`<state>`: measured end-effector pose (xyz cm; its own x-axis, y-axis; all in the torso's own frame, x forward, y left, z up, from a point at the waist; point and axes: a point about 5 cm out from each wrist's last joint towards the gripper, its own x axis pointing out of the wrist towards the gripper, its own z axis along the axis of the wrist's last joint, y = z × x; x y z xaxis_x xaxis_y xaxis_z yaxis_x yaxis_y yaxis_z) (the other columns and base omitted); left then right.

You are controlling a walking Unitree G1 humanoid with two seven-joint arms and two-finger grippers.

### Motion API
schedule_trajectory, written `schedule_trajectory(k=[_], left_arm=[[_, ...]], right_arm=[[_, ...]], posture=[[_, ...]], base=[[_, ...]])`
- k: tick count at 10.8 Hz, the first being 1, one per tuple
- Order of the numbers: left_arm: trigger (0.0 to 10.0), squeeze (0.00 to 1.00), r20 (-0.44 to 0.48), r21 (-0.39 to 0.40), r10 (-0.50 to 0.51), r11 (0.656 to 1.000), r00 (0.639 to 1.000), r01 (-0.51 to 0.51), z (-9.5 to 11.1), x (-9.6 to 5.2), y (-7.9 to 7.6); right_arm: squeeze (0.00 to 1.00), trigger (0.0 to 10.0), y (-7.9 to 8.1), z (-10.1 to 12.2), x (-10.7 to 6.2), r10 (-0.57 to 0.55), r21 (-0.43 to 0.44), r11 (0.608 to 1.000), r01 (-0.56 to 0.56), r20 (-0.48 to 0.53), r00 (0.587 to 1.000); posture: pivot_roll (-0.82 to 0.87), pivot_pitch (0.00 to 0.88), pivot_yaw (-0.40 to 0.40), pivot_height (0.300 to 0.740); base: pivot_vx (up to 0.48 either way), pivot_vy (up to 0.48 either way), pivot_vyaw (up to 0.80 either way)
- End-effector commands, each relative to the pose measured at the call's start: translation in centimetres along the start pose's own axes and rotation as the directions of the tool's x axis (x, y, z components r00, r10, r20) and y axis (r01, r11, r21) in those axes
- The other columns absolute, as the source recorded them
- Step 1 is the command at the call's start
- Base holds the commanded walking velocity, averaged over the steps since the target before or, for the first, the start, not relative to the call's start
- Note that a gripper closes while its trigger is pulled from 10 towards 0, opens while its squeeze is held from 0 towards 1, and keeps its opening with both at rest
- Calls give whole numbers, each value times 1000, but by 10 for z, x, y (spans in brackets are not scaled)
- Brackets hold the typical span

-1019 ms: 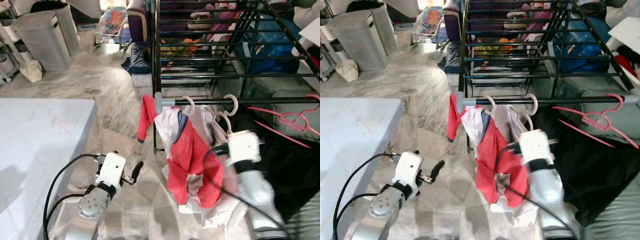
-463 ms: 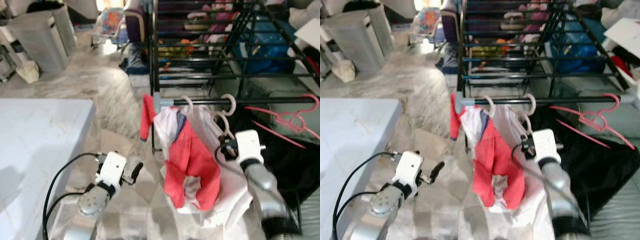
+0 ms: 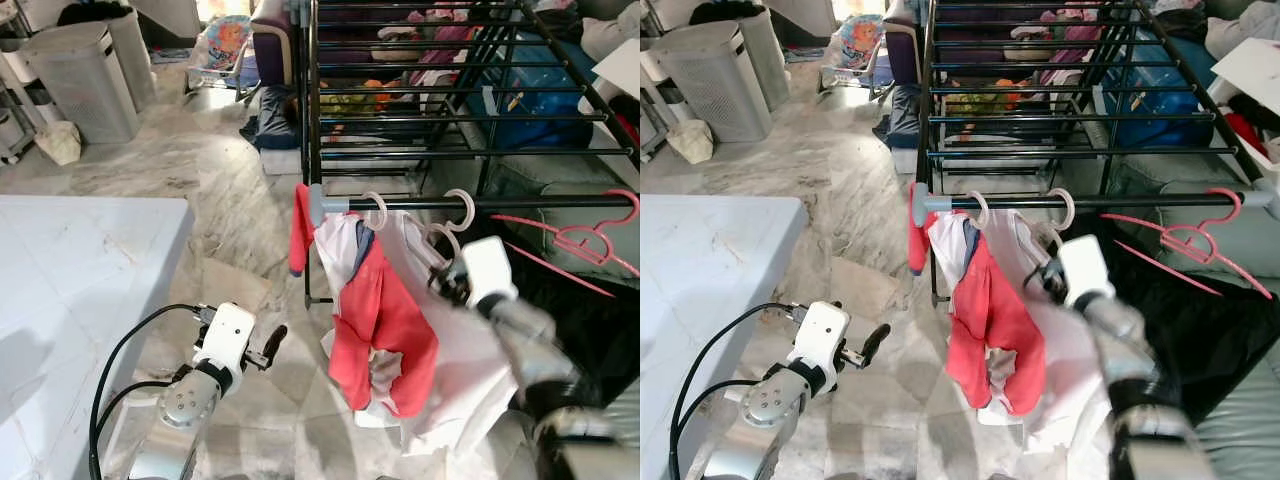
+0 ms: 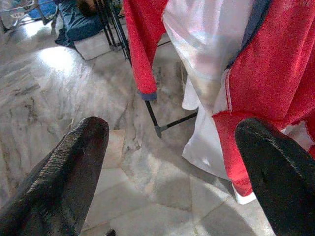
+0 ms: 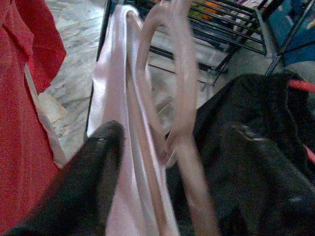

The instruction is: Hang hanger

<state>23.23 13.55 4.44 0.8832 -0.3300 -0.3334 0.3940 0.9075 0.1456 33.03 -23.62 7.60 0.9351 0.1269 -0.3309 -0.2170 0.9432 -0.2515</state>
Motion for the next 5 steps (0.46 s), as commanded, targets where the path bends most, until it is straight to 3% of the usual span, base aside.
schedule_trajectory(k=[1, 5], left_arm=[[10000, 0, -23, 7, 6, 1000, 1000, -6, -3, 0, 0], [10000, 0, -30, 7, 8, 1000, 1000, -8, -1, 4, 2]], right_arm=[[0, 0, -4, 2, 1, 33, 19, 999, -32, -18, 999], [0, 0, -22, -4, -5, 90, 23, 996, -88, -107, 990]], posture=[[6, 0, -3, 740], [-3, 0, -3, 740]], base=[[0, 0, 0], [0, 0, 0]])
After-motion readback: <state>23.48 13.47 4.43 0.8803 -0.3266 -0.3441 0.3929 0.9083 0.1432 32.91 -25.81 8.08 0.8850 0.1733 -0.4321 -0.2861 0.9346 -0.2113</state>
